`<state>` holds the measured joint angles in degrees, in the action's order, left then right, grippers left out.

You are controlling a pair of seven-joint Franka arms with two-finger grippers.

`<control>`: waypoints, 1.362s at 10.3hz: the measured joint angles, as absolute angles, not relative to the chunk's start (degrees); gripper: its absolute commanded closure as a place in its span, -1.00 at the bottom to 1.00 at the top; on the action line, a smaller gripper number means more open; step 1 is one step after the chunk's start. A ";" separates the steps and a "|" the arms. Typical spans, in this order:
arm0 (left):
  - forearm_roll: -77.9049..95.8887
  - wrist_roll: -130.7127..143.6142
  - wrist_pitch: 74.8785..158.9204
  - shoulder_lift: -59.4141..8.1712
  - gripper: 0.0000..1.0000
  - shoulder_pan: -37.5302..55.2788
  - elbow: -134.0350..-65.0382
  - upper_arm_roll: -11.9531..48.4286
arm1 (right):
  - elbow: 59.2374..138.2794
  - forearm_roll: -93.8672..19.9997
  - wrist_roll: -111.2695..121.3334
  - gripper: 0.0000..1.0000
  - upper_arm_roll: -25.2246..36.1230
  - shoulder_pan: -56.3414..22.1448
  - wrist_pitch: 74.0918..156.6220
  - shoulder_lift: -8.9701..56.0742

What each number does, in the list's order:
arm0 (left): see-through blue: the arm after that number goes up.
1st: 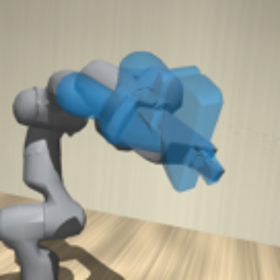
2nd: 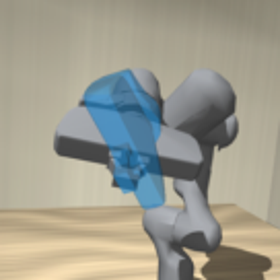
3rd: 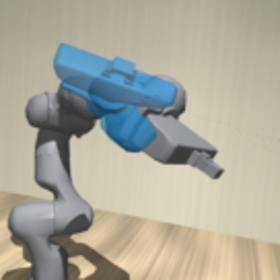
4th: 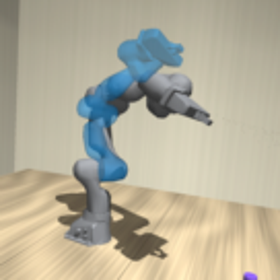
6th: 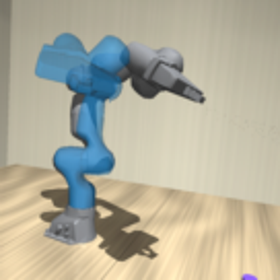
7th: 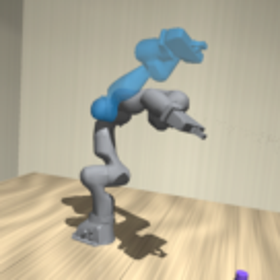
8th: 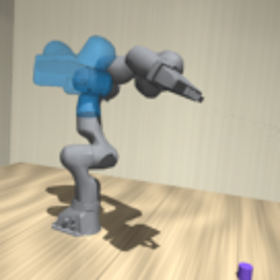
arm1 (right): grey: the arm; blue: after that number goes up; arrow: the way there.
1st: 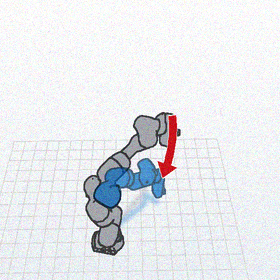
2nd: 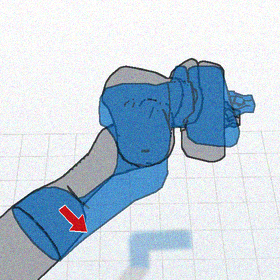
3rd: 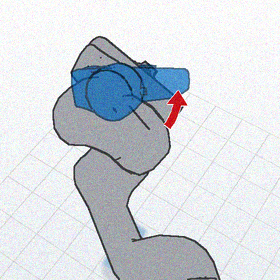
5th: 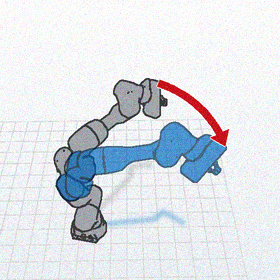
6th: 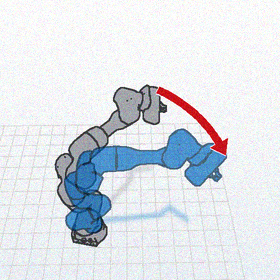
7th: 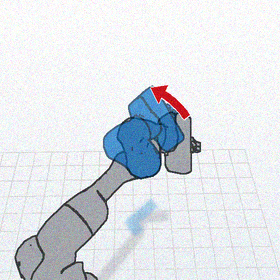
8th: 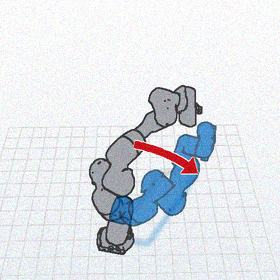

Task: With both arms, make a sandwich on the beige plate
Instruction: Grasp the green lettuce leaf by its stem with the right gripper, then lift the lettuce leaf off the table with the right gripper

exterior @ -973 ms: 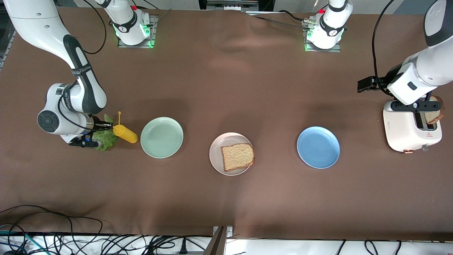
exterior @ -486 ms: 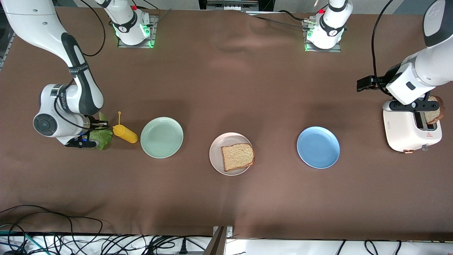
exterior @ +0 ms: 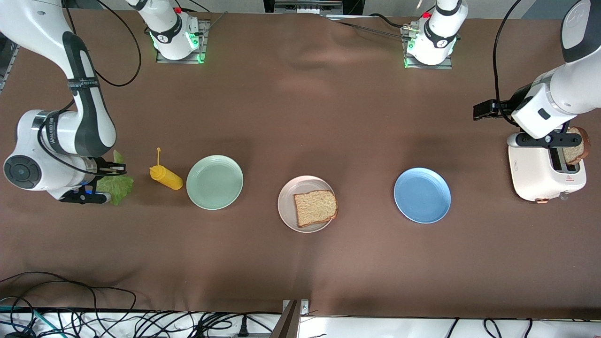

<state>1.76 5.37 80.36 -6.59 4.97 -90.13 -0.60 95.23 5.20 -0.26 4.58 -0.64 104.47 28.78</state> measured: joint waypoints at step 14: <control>1.76 5.38 79.26 -6.60 -1.00 4.65 -90.26 -0.67 | 93.03 5.28 1.05 1.00 4.74 0.62 101.87 29.40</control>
